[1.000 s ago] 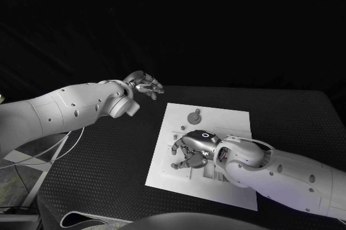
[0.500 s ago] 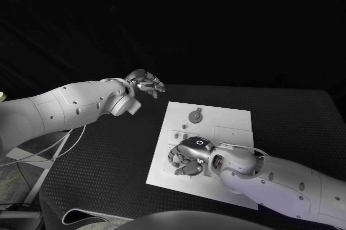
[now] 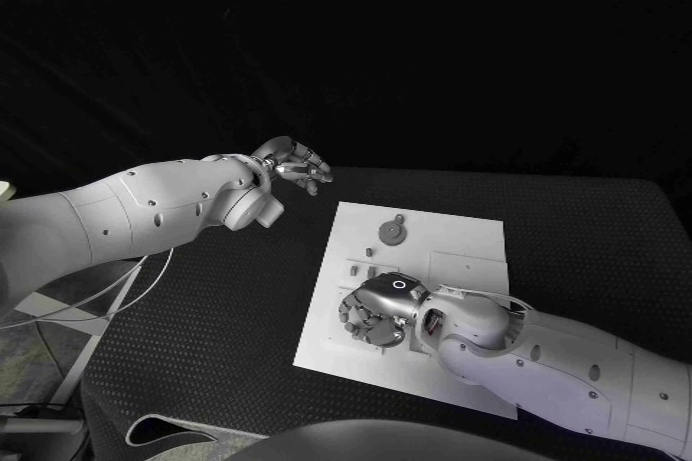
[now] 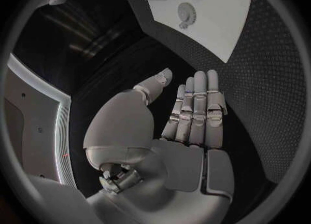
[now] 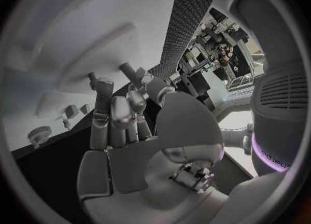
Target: Assemble the parts on the task board
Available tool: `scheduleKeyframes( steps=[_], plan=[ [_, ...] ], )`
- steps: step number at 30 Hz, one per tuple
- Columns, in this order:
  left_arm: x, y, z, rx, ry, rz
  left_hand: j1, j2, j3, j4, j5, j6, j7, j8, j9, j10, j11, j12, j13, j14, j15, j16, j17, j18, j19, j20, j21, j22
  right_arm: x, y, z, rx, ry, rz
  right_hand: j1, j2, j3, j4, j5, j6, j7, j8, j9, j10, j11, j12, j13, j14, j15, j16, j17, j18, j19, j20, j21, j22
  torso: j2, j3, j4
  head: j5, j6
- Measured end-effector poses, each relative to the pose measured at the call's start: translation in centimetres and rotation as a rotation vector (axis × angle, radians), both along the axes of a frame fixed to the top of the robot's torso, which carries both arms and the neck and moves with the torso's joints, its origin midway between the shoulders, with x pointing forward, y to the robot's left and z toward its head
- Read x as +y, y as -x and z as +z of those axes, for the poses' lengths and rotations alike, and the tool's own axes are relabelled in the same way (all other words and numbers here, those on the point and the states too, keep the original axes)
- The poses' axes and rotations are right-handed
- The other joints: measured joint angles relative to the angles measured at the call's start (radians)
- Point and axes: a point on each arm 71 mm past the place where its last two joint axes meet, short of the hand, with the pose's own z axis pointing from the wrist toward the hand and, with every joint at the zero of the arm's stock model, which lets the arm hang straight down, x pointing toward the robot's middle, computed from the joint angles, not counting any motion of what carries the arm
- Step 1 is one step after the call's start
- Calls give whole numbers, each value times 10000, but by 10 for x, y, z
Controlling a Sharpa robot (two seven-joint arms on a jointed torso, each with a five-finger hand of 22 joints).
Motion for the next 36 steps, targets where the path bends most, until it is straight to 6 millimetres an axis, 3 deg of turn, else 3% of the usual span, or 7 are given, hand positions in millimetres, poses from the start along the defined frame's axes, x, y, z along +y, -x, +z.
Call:
scheduleKeyframes(
  steps=[10, 15, 33, 36],
  plan=[
    [0, 0, 0, 13, 1, -9, -40, 40, 5, 38, 0, 0, 0, 0, 0, 0, 0, 0, 8, 0, 0, 0, 14, 1, 0, 0, 0, -9, 2, 1, 0, -56, -64, 30, -167, 167, 381, -28, 0, 1, -1, 105, 42, -1, 0, 114, -110, -11, -96, 48, -1, 0, -2, 2, 190, 0, -3, -1, -10, 28, -28],
    [1, 0, 0, 21, -3, 2, -40, 40, 5, 38, 0, 0, 0, 0, -8, 0, 0, 0, 8, 0, 0, 0, 23, 0, 0, 0, 0, -9, 1, 1, 0, -79, -39, 18, -167, 167, 461, -29, 0, 2, -2, 186, 80, 2, -4, 152, -152, -8, -176, 66, -2, -2, -40, -35, 228, -1, -7, 1, -15, 32, -36],
    [2, 0, 0, 37, -7, 12, -40, 40, 5, 37, 0, 0, 0, 0, -8, 0, 0, 0, 5, 0, 0, -39, 31, 1, 0, 0, 0, -7, -6, -1, -2, -129, 66, -82, -167, 166, 559, -43, 0, 53, -53, 186, 101, 21, -70, 187, -206, -5, -178, 66, -4, -4, -57, -49, 271, -1, -11, 20, -22, 58, -82],
    [2, 0, 0, 40, -8, 12, -40, 40, 5, 37, 0, 0, 0, 0, -7, 0, 0, 0, 6, 0, 0, -39, 41, 1, 0, 0, 0, -7, -5, -1, -1, -107, 39, -101, -266, 67, 572, -30, 0, 55, -55, 136, 86, 21, -70, 187, -247, -5, -178, 66, -4, -5, -58, -50, 271, -1, -11, 21, -22, 58, -84]
  ],
)
